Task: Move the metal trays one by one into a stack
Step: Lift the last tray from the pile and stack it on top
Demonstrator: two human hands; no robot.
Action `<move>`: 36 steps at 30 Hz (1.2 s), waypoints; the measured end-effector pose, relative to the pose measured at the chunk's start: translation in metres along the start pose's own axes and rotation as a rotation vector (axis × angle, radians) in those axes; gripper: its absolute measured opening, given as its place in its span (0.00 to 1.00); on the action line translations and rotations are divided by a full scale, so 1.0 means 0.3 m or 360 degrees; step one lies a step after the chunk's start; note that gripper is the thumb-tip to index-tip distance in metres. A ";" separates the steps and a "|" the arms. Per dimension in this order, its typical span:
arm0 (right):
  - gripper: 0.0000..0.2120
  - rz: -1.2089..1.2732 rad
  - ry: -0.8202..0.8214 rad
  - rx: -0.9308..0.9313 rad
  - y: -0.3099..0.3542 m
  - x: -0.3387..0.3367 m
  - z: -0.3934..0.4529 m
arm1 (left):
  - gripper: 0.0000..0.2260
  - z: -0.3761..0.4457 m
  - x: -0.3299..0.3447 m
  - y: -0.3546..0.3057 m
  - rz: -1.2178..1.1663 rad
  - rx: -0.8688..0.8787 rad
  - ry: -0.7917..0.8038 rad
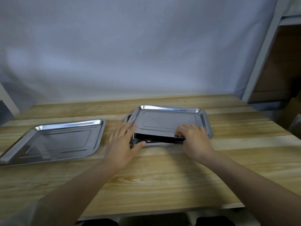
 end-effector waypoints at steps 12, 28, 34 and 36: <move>0.15 0.0152 0.0065 0.0052 -0.028 0.033 -0.026 | 0.10 -0.007 -0.004 -0.021 -0.0039 0.0116 0.0073; 0.15 0.0117 0.0076 0.0118 0.014 0.039 -0.017 | 0.10 -0.027 -0.026 -0.013 -0.0192 -0.0087 0.0192; 0.13 0.0204 0.0036 0.0093 0.083 0.064 -0.009 | 0.11 -0.050 -0.092 0.049 -0.0655 -0.0659 -0.0127; 0.13 0.0235 0.0024 0.0052 0.116 0.071 -0.003 | 0.13 -0.054 -0.112 0.090 -0.0769 -0.0914 -0.0375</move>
Point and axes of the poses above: each hand's wrist, its own z-axis towards the middle knuckle, its own x-axis out of the palm, y = z × x, the point moved 3 cm from there along z, towards the middle knuckle, and after that the axes turned 13 degrees about -y, right-handed, at the moved point
